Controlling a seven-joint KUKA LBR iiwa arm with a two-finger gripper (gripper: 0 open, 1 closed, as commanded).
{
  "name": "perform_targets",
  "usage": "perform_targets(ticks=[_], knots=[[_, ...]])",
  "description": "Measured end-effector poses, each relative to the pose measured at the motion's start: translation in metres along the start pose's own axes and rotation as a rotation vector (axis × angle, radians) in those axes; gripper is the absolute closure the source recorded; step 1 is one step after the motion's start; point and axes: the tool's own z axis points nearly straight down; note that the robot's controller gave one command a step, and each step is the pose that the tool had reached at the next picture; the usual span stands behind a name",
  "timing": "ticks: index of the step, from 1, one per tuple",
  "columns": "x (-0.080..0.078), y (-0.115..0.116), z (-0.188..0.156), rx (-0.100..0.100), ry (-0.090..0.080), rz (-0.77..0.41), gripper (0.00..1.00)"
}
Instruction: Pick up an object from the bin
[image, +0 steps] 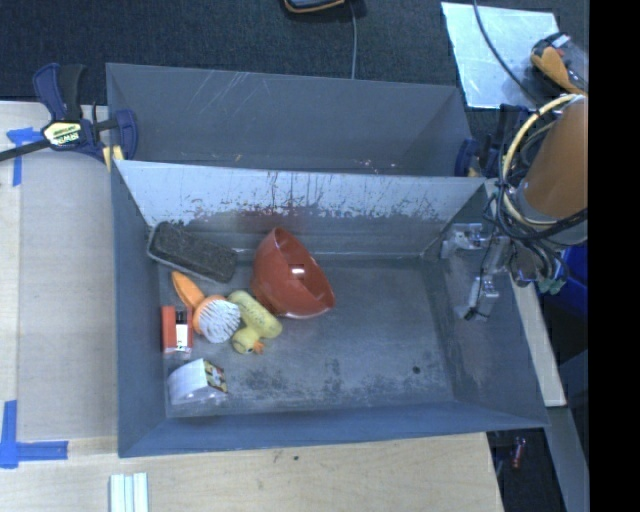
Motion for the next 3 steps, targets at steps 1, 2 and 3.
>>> perform_targets(ticks=[1,2,3], knots=[[0.000,0.000,0.000,0.000,0.000,0.000,0.00],[0.029,0.010,-0.121,0.000,0.000,0.011,0.00],[0.002,0.000,-0.153,-0.002,0.005,-0.063,0.00]])
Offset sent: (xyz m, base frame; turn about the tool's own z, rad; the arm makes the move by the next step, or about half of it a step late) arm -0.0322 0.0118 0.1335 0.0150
